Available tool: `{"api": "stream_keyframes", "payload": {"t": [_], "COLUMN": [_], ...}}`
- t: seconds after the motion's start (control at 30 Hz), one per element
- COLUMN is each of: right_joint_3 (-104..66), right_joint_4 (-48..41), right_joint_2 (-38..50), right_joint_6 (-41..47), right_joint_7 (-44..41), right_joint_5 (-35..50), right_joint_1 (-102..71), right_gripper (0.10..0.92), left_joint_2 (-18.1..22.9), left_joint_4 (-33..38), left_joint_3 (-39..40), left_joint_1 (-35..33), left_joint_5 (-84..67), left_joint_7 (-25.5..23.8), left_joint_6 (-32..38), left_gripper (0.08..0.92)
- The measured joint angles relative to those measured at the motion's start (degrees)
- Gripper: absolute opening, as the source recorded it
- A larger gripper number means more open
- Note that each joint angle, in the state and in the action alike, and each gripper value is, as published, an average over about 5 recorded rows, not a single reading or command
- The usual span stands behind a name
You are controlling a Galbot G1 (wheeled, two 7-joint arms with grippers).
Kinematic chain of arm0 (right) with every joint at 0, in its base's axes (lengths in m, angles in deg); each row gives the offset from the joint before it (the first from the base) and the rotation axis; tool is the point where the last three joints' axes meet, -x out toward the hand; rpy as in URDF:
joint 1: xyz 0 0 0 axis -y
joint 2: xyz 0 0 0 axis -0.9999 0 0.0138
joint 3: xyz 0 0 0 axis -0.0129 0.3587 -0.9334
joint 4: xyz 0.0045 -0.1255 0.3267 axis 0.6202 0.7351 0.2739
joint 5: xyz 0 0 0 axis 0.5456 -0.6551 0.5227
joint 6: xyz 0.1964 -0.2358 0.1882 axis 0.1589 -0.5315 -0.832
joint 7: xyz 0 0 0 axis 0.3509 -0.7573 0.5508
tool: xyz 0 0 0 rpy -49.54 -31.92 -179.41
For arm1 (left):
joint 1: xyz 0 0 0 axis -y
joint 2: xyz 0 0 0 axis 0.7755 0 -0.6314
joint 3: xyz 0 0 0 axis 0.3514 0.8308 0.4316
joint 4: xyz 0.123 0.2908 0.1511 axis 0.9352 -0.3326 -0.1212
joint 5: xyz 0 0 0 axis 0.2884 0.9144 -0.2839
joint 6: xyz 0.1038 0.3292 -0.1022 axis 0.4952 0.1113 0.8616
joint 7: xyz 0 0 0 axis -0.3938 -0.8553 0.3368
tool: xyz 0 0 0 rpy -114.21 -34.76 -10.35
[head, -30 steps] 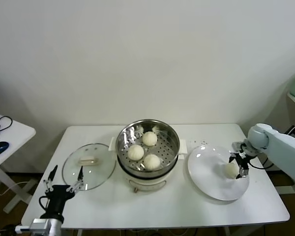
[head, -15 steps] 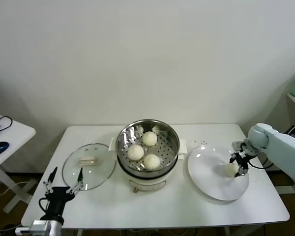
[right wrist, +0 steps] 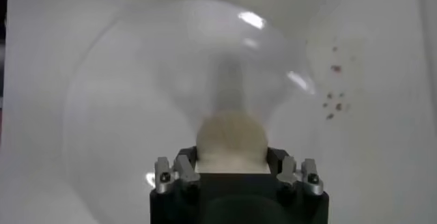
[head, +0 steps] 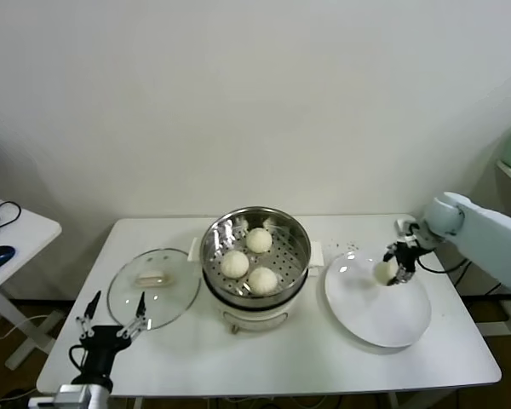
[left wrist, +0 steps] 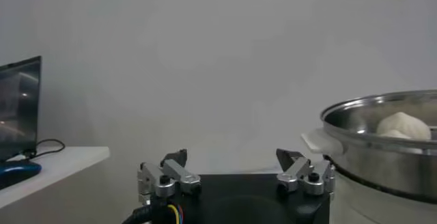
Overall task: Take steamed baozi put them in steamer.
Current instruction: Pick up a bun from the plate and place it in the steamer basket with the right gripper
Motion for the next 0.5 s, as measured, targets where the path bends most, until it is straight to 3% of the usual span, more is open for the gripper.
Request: {"api": "stream_keyframes", "payload": {"t": [0.5], "right_joint_3": [21.18], "right_joint_4": [4.40], "right_joint_2": [-9.22], "right_joint_6": [4.34], "right_joint_7": [0.09], "right_joint_5": [25.49], "right_joint_1": [25.62], "right_gripper": [0.654], "left_joint_2": [0.06], "left_joint_4": [1.07], "left_joint_3": [1.20], "left_joint_1": [-0.02], "left_joint_5": [0.27], "left_joint_7": [0.09], "left_joint_6": [0.18], "left_gripper": [0.823]}}
